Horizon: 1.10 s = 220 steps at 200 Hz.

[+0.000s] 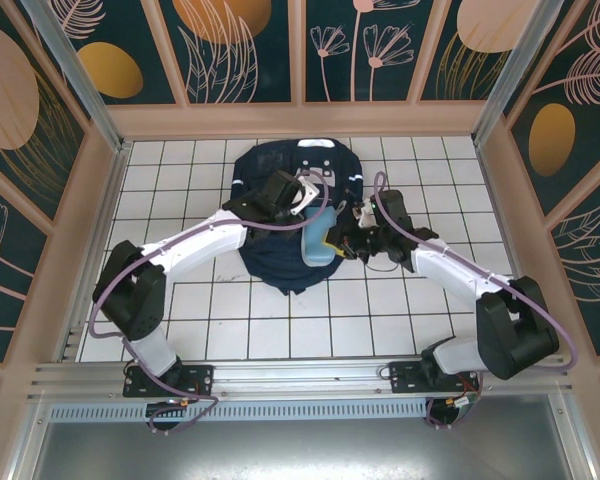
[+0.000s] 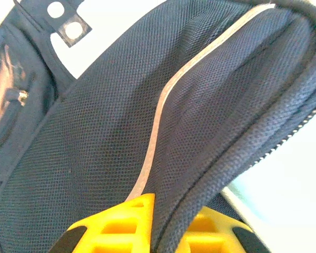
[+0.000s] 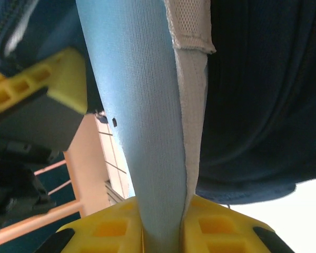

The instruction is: Pack the student bag

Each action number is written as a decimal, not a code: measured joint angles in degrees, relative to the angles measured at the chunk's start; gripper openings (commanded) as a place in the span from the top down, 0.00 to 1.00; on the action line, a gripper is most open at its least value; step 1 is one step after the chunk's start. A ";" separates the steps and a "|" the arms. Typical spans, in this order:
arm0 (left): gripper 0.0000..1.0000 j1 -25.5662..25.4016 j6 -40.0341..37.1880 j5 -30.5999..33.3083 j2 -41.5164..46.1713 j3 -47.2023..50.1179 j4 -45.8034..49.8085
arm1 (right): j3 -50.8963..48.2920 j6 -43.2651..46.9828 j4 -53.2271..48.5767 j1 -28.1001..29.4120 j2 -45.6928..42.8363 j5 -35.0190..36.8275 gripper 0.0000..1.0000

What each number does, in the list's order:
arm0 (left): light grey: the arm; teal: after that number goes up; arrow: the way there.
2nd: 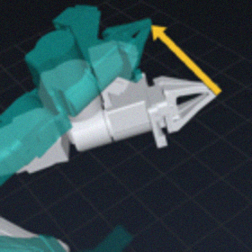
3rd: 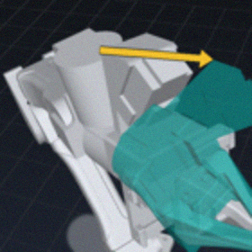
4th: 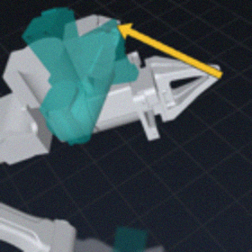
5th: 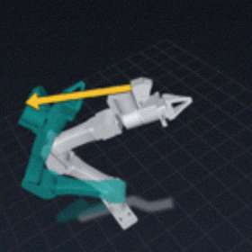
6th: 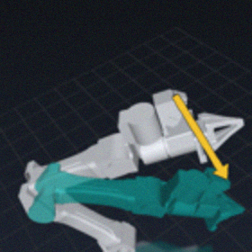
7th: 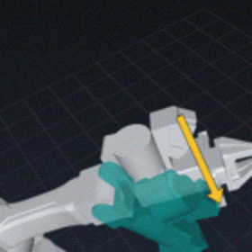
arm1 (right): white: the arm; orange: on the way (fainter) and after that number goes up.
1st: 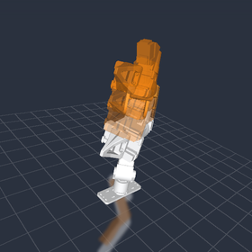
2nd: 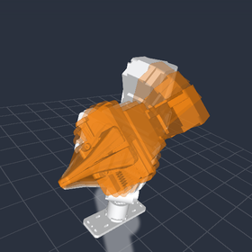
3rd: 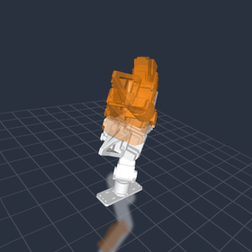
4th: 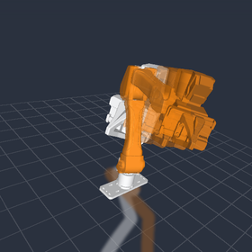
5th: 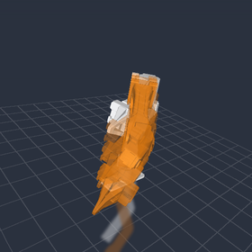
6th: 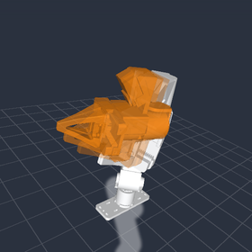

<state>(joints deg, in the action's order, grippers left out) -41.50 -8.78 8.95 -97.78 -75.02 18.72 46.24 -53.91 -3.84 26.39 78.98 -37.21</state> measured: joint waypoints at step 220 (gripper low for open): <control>1.00 1.70 16.04 -1.25 -1.64 -7.02 -3.04 | 9.16 -20.52 26.18 5.57 18.91 17.59 0.51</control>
<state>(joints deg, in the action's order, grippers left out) -39.79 7.27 7.70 -99.42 -82.04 15.68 55.40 -74.43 22.35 31.97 97.89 -19.62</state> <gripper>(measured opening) 0.103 0.414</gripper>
